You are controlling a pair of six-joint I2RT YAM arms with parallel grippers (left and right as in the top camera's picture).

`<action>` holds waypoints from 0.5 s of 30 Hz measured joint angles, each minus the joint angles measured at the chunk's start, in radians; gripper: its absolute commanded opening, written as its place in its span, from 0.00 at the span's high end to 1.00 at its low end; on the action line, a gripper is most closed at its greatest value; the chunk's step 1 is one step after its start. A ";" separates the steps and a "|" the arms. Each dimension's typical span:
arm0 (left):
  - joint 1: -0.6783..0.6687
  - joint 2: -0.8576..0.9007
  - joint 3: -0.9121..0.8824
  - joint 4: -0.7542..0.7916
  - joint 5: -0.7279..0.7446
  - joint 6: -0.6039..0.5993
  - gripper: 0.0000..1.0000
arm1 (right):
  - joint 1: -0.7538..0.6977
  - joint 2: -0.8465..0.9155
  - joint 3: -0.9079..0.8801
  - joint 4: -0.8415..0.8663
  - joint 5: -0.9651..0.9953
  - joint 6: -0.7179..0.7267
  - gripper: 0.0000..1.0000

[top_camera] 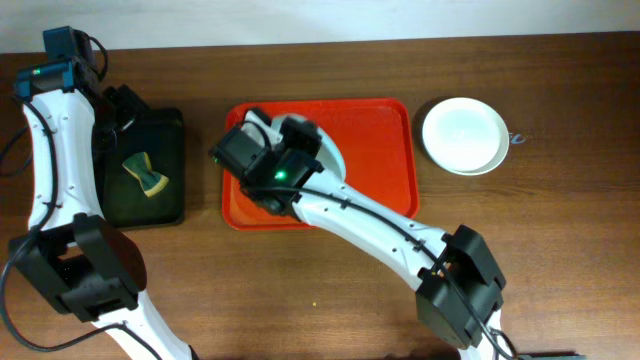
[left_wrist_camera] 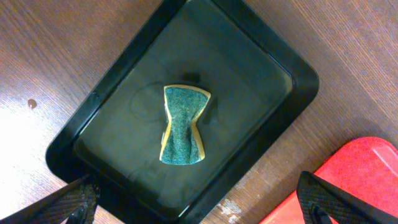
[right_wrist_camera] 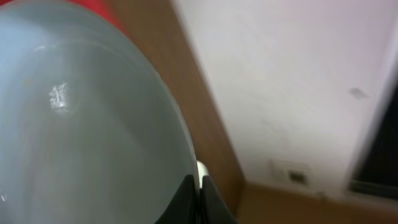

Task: Clean dirty plates on tray and stack at the side
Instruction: 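Carry the pale blue plate with the right gripper onto the stack at right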

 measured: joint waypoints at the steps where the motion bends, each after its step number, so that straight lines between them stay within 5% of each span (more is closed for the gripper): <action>1: 0.000 0.000 0.000 0.000 0.000 0.000 0.01 | -0.007 0.000 -0.002 0.045 0.087 0.007 0.96; 5: 0.000 0.000 0.000 0.000 0.000 0.000 0.01 | -0.007 -0.029 -0.003 0.101 0.265 0.010 0.96; 9: 0.000 0.000 0.000 0.000 0.000 0.000 0.01 | -0.121 -0.041 -0.006 -0.117 -0.158 0.180 0.96; 13: 0.000 0.000 0.000 0.000 0.000 0.000 0.01 | -0.400 -0.087 -0.006 -0.106 -0.324 0.433 0.96; 15: 0.000 0.000 0.000 0.000 0.000 0.000 0.01 | -0.616 -0.148 -0.006 -0.110 -0.659 0.489 0.96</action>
